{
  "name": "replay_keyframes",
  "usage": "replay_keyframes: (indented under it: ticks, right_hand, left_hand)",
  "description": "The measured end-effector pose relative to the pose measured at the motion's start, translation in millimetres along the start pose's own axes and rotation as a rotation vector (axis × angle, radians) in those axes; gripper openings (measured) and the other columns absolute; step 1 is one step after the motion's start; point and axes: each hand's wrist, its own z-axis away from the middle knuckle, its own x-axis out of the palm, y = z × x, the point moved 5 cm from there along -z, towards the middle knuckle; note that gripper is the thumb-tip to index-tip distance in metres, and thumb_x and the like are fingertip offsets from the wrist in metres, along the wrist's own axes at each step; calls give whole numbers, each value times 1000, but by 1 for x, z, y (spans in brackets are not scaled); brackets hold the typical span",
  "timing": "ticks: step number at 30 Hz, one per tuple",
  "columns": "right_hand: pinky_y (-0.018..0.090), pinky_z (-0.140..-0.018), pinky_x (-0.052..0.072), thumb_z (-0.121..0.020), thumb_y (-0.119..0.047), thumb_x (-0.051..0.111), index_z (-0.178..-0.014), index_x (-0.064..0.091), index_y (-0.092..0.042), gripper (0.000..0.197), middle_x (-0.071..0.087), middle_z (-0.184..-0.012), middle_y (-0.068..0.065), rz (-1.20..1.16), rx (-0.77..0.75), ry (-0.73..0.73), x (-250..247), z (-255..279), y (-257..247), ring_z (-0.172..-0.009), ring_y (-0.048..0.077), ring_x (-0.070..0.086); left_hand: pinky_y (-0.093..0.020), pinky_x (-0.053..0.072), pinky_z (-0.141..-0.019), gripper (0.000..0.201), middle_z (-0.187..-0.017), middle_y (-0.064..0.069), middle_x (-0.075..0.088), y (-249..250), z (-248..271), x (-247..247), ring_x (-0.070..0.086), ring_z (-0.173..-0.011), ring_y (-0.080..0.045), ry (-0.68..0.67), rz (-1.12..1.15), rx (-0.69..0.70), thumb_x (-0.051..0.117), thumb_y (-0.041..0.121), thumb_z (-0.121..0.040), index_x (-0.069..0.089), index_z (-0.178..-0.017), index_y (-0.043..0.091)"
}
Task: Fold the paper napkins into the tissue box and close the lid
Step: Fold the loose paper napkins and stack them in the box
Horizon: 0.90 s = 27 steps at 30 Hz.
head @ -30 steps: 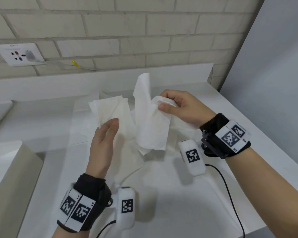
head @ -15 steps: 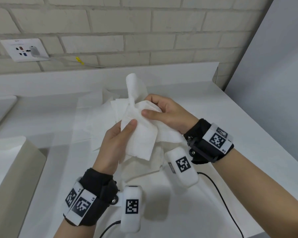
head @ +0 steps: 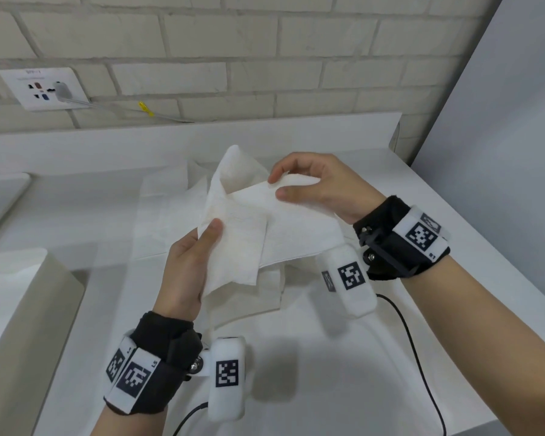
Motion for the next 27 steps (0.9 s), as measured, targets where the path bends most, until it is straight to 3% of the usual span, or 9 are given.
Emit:
replay_keyframes:
  ticks: [2, 5, 8, 12, 16, 19, 22, 24, 27]
  right_hand:
    - [19, -64, 49, -77, 1, 69, -95, 59, -16, 27, 63, -77, -5, -83, 15, 30, -4, -1, 3, -66, 6, 61]
    - [17, -62, 48, -77, 5, 68, -96, 58, -17, 31, 61, -80, -12, -234, -35, 20, -4, -1, 1, -66, -2, 60]
    - [24, -59, 46, -78, 2, 56, -84, 68, -22, 28, 67, -78, -10, -371, -42, -152, 2, 1, -5, -67, 8, 60]
    - [17, -60, 49, -65, 12, 33, -79, 76, -19, 54, 70, -80, -8, -393, -24, -372, 8, 6, -12, -71, 5, 63]
    - [15, -74, 47, -73, 15, 56, -81, 73, -23, 42, 66, -91, -9, -229, -169, -255, 7, -1, -20, -85, 2, 61]
    - [12, -81, 43, -77, 15, 58, -80, 65, -16, 32, 57, -109, -10, -112, -157, -125, 2, -12, -12, -93, -7, 56]
    - [13, -85, 43, -83, 11, 55, -110, 59, 2, 29, 64, -88, -26, -102, -68, -152, 6, -19, -2, -88, -11, 57]
    - [13, -83, 44, -83, 5, 58, -122, 51, 9, 39, 67, -84, -24, -119, -44, -192, 11, -22, 1, -86, -8, 59]
    - [18, -79, 47, -70, -14, 73, -110, 55, 14, 51, 67, -96, -5, -186, -24, -248, 16, -23, 2, -88, 5, 62]
  left_hand:
    - [-33, 53, -81, 20, -93, 1, 75, 0, 0, 0, 70, -87, -14, -7, 4, -3, 51, 26, -95, 69, -94, 16]
    - [-33, 53, -80, 23, -95, 0, 74, -1, 2, 1, 70, -89, -14, -32, 12, -10, 49, 28, -95, 68, -98, 15]
    - [-33, 55, -81, 27, -98, -3, 74, -1, 4, 2, 70, -92, -18, -77, -7, -9, 49, 31, -92, 68, -100, 13]
    - [-29, 57, -75, 34, -95, -1, 75, 1, 8, 4, 71, -89, -15, -128, -25, 14, 51, 38, -80, 68, -98, 15]
    - [-28, 54, -75, 36, -94, 0, 75, 2, 10, 5, 70, -89, -14, -167, -72, 33, 51, 41, -80, 68, -97, 15]
    - [-28, 53, -75, 33, -93, -1, 75, 2, 11, 5, 71, -88, -14, -195, -109, 37, 66, 52, -81, 74, -87, 21]
    - [-17, 52, -64, 39, -83, 3, 75, 4, 14, 7, 70, -78, -8, -247, -161, 55, 68, 64, -58, 76, -75, 30]
    - [-15, 50, -60, 32, -77, 3, 74, 6, 16, 10, 69, -71, -7, -272, -178, 51, 67, 60, -63, 76, -71, 30]
    - [-12, 47, -55, 35, -65, 3, 71, 7, 20, 12, 66, -60, -5, -274, -176, 32, 61, 48, -85, 74, -62, 23]
